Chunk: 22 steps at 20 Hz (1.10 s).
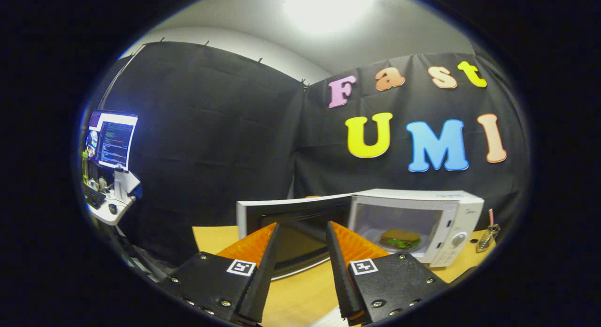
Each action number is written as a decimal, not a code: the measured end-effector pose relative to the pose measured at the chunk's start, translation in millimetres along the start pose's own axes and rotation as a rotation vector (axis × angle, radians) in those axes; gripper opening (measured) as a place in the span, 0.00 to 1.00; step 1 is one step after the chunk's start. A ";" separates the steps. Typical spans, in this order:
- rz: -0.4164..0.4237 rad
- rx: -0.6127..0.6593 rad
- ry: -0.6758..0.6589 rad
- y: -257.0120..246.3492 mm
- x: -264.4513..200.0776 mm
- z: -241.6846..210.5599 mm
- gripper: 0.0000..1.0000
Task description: Open the microwave, put the food inside, and close the microwave door.
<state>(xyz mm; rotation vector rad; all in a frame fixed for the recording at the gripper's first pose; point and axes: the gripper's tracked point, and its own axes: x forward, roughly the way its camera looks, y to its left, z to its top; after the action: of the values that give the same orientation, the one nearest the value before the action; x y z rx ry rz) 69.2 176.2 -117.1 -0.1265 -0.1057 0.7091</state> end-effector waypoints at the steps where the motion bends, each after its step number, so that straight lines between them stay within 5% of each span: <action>1: 0.043 0.022 0.009 21.3 5.2 -3.7 0.59; 5: 0.188 0.065 0.024 99.2 36.4 -1.4 0.59; 9: 0.233 0.109 0.096 137.1 75.8 -24.3 0.59; 22: 0.106 0.174 0.135 111.0 87.0 -51.9 0.57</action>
<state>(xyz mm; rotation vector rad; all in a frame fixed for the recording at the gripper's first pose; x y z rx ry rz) 70.8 312.5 -180.5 -0.0131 0.0922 0.8105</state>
